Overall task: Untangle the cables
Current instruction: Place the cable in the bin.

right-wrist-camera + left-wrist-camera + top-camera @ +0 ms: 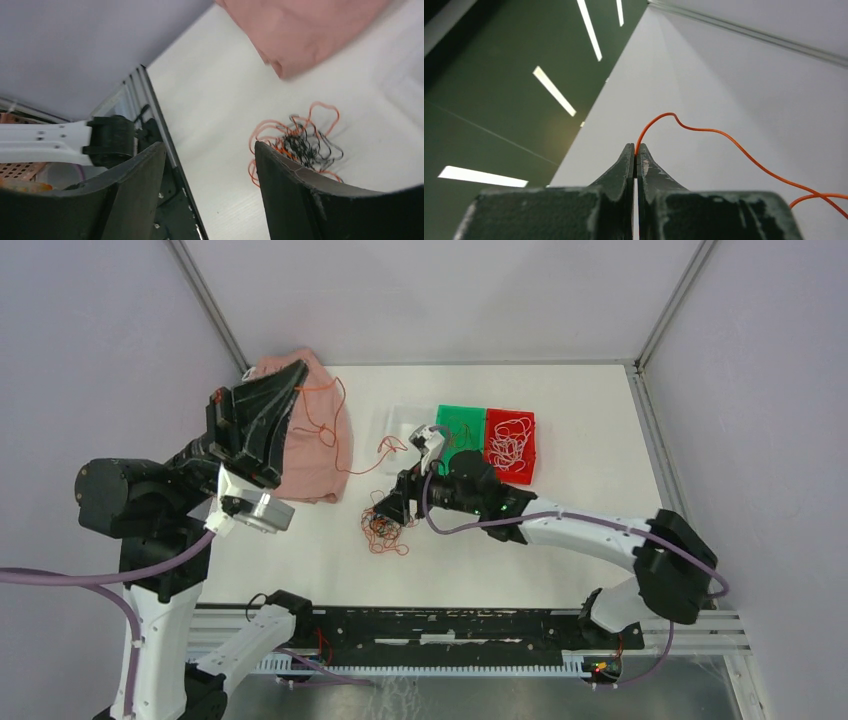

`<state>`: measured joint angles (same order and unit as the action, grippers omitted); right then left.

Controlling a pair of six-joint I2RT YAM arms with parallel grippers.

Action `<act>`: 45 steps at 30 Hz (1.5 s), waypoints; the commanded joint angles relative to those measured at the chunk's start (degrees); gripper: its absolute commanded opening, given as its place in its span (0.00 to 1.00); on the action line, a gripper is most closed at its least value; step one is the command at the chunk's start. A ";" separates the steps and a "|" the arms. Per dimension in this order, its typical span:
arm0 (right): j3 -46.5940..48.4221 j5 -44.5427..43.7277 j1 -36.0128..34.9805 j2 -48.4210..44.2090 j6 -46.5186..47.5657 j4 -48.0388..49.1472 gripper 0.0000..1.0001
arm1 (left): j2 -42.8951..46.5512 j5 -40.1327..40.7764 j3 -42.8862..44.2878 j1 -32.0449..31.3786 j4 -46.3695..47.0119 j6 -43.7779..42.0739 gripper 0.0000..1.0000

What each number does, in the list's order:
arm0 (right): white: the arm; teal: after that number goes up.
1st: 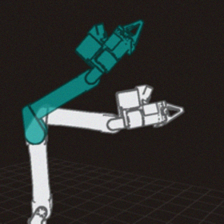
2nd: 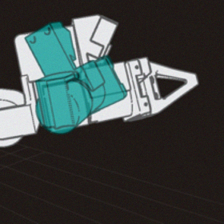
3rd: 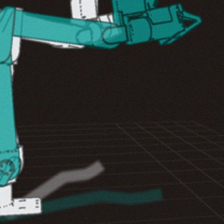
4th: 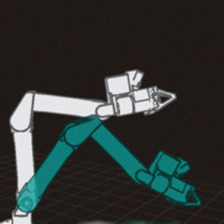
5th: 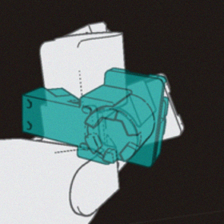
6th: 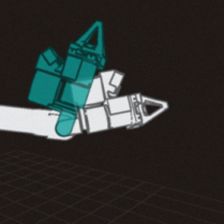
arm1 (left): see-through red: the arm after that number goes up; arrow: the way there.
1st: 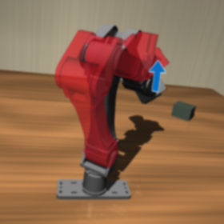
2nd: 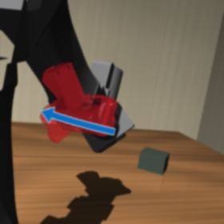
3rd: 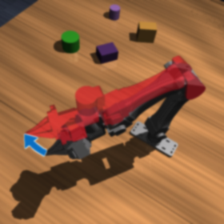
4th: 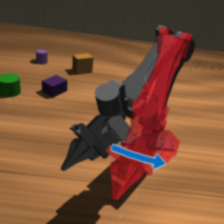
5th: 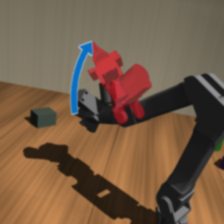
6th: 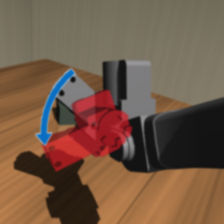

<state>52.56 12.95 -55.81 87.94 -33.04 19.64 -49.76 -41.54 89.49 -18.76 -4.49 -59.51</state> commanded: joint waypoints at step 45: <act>21.98 23.73 -0.22 -9.59 18.61 -11.54 0.59 | 10.85 -7.48 -20.59 -0.14 -11.33 18.56 0.03</act>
<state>71.09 37.78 -55.79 76.88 -16.38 10.52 -38.89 -49.65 68.12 -18.76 -16.34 -42.02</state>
